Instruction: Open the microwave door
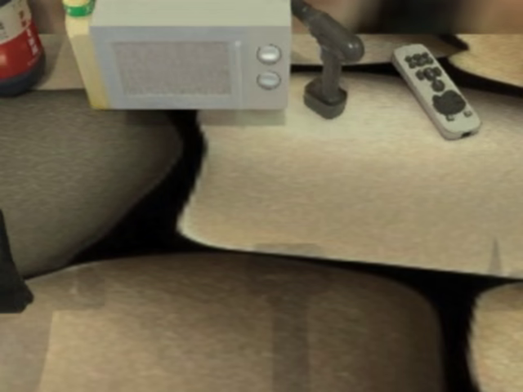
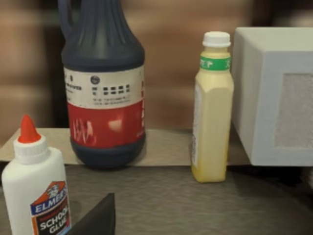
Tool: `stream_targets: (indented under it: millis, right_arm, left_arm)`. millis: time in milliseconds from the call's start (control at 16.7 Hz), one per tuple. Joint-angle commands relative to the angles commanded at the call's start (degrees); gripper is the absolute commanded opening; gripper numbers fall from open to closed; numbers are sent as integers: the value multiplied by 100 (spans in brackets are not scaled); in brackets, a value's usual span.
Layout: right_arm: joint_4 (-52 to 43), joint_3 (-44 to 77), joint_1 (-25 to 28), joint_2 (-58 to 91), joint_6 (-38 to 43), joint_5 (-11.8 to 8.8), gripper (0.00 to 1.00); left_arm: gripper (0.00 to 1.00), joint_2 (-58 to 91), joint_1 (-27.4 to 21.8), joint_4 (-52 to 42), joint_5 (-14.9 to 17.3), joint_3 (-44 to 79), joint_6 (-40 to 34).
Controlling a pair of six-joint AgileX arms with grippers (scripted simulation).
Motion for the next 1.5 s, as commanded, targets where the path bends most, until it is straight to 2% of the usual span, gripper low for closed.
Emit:
stream_targets:
  millis: [300,540,780,1260,1500]
  right_arm:
    - [0,0,0,0,0,0,100]
    - [0,0,0,0,0,0,100]
    - [0,0,0,0,0,0,100]
    - [0,0,0,0,0,0,100]
    - [0,0,0,0,0,0,100]
  left_arm:
    - [100,341,-113,-207,-44,350,-110]
    - [100,1601,-474,-953,-214,1658,-458]
    - [100,3692,-990,-2127,-480,3851,-921]
    - [100,8939,-2156,-4938,-1083,9198,-1886]
    - [100,11038,-2662,-6088,-1328,11466,-2334]
